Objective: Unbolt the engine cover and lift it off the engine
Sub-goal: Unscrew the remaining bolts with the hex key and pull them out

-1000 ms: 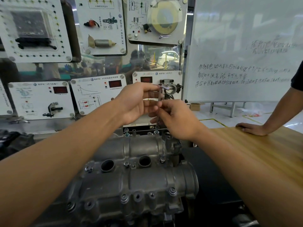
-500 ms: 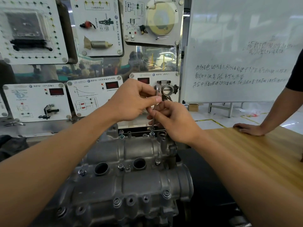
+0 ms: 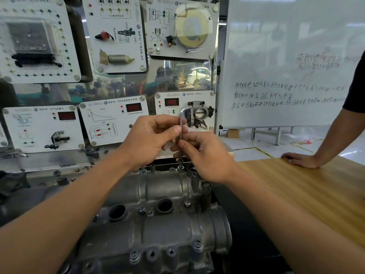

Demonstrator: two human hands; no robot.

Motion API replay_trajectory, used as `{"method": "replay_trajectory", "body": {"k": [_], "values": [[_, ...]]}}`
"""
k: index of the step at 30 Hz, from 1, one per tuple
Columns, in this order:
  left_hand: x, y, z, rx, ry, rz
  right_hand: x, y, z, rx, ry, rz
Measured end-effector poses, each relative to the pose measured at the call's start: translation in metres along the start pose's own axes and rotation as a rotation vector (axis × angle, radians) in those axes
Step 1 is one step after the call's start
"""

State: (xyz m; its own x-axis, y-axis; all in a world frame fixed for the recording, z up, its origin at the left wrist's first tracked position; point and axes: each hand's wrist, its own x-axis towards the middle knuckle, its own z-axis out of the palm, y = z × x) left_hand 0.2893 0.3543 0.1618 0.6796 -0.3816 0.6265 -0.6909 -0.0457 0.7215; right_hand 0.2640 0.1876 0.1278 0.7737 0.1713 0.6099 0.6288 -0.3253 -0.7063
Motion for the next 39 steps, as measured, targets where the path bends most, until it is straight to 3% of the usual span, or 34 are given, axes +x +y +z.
{"method": "replay_trajectory", "body": {"k": [7,13,17,21,29,34,39], "values": [[0.003,0.002,0.007,0.106,0.165,0.049,-0.002,-0.004,0.001,-0.037,0.013,-0.017],[-0.002,0.006,0.010,0.119,0.070,0.054,-0.003,-0.008,0.004,-0.049,0.168,-0.044],[-0.004,0.011,0.009,0.128,0.005,0.046,-0.001,-0.006,0.005,-0.079,0.050,-0.007],[-0.003,0.014,0.008,0.127,0.072,0.040,0.003,-0.009,0.004,-0.162,-0.074,-0.009],[0.005,0.010,0.008,0.161,0.171,0.048,0.006,-0.010,0.000,-0.176,-0.084,0.011],[-0.004,0.036,0.004,0.081,0.126,0.111,-0.008,-0.043,-0.008,-0.153,-0.018,-0.061],[-0.045,0.060,0.006,0.045,-0.146,0.129,-0.070,-0.064,-0.014,-0.068,-0.190,-0.064]]}}
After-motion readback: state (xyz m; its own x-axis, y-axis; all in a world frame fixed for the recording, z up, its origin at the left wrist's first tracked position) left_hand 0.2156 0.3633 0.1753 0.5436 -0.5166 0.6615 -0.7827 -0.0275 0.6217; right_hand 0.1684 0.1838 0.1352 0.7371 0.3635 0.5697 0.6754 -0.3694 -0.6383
